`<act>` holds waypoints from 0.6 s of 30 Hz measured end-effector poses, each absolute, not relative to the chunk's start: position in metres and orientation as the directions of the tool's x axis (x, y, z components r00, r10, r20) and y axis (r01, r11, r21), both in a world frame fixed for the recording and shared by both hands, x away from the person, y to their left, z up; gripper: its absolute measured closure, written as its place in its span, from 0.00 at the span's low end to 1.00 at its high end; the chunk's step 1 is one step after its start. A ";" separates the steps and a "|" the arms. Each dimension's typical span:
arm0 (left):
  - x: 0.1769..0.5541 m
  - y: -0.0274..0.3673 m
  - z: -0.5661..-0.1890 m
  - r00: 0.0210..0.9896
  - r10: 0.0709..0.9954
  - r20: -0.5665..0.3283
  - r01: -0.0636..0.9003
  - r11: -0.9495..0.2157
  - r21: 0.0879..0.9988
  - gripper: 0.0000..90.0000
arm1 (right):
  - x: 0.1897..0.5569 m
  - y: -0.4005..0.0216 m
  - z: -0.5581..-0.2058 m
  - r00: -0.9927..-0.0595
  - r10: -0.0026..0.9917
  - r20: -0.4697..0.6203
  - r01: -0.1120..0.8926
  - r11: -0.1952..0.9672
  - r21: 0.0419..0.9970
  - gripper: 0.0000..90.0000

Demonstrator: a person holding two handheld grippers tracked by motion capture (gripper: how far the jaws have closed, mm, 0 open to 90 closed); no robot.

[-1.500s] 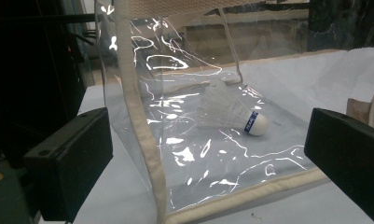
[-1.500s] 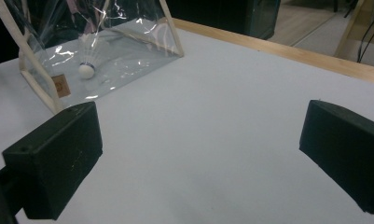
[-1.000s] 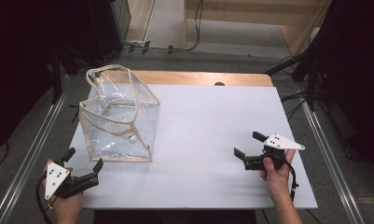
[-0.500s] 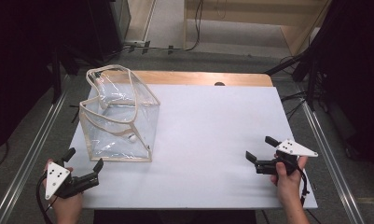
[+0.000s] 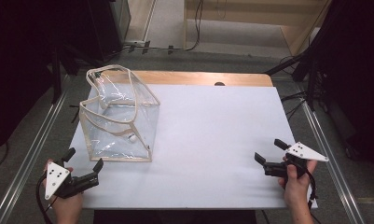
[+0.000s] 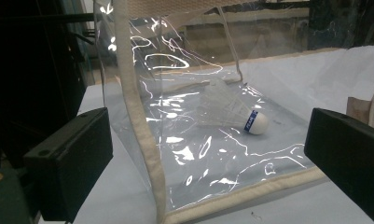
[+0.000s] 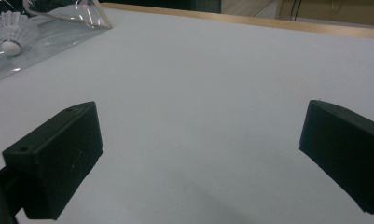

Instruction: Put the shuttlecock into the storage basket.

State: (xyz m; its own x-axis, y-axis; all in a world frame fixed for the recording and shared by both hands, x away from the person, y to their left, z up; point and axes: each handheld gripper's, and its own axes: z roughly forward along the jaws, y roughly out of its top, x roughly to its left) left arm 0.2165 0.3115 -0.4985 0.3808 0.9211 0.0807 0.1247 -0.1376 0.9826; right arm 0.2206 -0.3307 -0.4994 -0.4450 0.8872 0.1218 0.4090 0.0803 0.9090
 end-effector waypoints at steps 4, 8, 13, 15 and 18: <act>0.217 0.312 -0.498 0.380 0.921 0.080 0.126 -0.137 0.983 0.02 | 0.218 -0.336 -0.503 -0.431 0.893 0.128 0.404 0.064 0.913 0.00; 0.217 0.313 -0.498 0.380 0.922 0.071 0.125 -0.127 0.984 0.02 | 0.214 -0.344 -0.506 -0.411 0.899 0.150 0.405 0.033 0.914 0.00; 0.217 0.312 -0.498 0.381 0.921 0.080 0.126 -0.138 0.982 0.02 | 0.211 -0.351 -0.509 -0.392 0.906 0.161 0.403 0.012 0.915 0.00; 0.217 0.312 -0.498 0.381 0.921 0.079 0.126 -0.136 0.983 0.02 | 0.211 -0.352 -0.510 -0.386 0.909 0.160 0.403 0.010 0.915 0.00; 0.217 0.313 -0.498 0.379 0.922 0.074 0.126 -0.131 0.983 0.02 | 0.211 -0.354 -0.511 -0.382 0.909 0.167 0.407 0.003 0.913 0.00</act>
State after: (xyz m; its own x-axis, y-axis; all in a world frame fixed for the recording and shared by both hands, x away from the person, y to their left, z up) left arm 0.2171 0.3126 -0.4979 0.3791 0.9224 0.0739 0.1261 -0.1306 0.9834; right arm 0.2112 -0.3539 -0.5107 -0.3816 0.9091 0.1671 0.4071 0.0030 0.9134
